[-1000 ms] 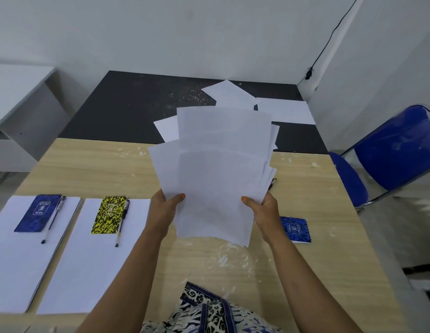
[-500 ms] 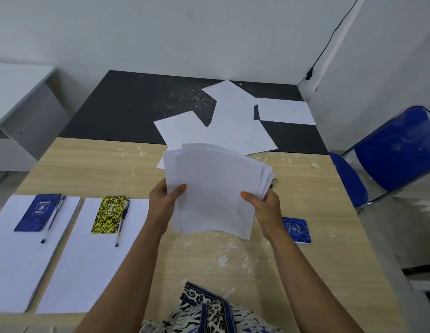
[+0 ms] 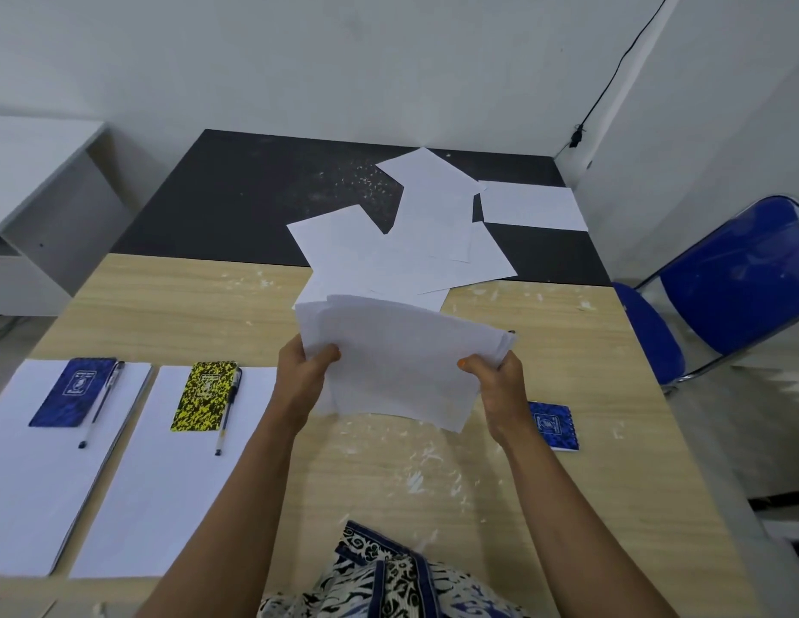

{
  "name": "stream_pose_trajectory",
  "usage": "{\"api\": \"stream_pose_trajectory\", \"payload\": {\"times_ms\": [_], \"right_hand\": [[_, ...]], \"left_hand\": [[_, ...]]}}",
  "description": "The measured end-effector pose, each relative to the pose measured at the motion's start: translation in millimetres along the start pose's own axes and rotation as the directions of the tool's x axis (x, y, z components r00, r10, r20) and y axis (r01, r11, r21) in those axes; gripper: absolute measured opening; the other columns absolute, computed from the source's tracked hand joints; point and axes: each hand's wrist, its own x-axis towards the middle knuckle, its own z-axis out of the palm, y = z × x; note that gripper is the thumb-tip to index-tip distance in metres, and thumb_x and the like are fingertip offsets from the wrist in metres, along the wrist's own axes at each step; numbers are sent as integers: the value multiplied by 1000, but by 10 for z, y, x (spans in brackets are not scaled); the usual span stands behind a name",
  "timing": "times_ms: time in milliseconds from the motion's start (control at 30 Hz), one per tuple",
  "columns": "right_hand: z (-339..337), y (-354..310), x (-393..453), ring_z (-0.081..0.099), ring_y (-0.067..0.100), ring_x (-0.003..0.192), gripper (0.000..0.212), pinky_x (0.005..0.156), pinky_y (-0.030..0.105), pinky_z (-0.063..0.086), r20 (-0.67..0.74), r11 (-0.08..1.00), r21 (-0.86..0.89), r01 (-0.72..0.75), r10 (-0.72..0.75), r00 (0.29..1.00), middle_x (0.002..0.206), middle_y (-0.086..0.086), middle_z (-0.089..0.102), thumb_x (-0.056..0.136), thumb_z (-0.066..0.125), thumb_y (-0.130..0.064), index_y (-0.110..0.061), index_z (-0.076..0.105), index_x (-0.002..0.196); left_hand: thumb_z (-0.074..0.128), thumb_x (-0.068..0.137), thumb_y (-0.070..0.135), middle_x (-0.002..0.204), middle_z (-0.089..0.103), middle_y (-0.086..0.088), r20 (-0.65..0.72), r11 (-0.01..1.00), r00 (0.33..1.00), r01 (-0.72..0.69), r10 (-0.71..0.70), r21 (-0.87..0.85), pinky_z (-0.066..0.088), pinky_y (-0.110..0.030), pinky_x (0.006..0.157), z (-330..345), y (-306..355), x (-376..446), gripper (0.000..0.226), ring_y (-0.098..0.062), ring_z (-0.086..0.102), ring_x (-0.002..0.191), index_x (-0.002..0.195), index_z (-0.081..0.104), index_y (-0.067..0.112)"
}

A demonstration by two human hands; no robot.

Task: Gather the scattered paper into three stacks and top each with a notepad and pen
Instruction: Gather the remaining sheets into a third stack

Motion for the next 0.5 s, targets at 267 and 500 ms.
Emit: {"api": "stream_pose_trajectory", "payload": {"times_ms": [267, 500], "right_hand": [[76, 4, -61, 55, 9, 68, 18, 60, 26, 44, -5, 999, -17, 47, -47, 999, 70, -11, 60, 68, 53, -12, -20, 62, 81], [81, 35, -28, 53, 9, 69, 22, 59, 22, 42, -32, 999, 15, 32, -32, 999, 75, -8, 58, 66, 49, -11, -18, 58, 84]], "left_hand": [[50, 70, 17, 82, 62, -2, 12, 1000, 1000, -27, 27, 7, 45, -28, 64, 68, 83, -31, 29, -13, 57, 74, 93, 64, 6], [47, 69, 15, 79, 59, 2, 54, 999, 998, -38, 38, -5, 43, -23, 63, 92, 127, -59, 24, -5, 54, 70, 87, 62, 13]]}}
